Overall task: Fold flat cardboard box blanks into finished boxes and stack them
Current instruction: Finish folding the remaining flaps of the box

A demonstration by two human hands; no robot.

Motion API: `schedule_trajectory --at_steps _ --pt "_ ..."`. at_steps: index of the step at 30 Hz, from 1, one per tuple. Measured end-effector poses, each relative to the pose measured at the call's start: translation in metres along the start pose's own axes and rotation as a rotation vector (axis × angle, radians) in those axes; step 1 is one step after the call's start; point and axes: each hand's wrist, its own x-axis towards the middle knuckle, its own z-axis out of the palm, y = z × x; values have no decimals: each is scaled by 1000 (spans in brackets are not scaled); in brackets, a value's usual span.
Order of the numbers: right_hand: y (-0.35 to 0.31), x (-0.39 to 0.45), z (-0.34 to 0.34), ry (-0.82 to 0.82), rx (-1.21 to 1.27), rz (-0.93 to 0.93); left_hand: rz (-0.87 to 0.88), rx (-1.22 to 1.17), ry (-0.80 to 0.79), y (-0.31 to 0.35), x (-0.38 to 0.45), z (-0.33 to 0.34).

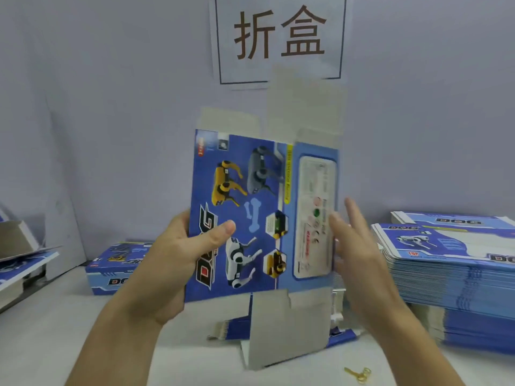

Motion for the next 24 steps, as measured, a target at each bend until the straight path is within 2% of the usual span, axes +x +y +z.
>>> schedule_trajectory --at_steps 3,7,9,11,13,16,20,22,24 --pt "-3 2 -9 -47 70 -64 -22 17 20 -3 0 -6" --pt "-14 -6 -2 -94 137 -116 66 120 53 -7 3 -1" --pt "-23 3 6 -102 101 -56 111 125 54 -10 3 4" --pt "-21 -5 1 -229 49 -79 152 97 12 -9 1 10" --pt "-27 -12 4 -274 108 -40 184 112 -46 -7 0 20" --pt "-40 -12 16 -194 233 131 247 191 -98 -7 2 39" --pt "-34 -18 3 -323 280 32 351 216 -18 -16 4 56" --pt "-32 -13 -2 -229 220 -5 380 203 1 -21 5 62" --pt "-25 -4 -8 -82 74 -99 335 194 -37 -27 3 68"
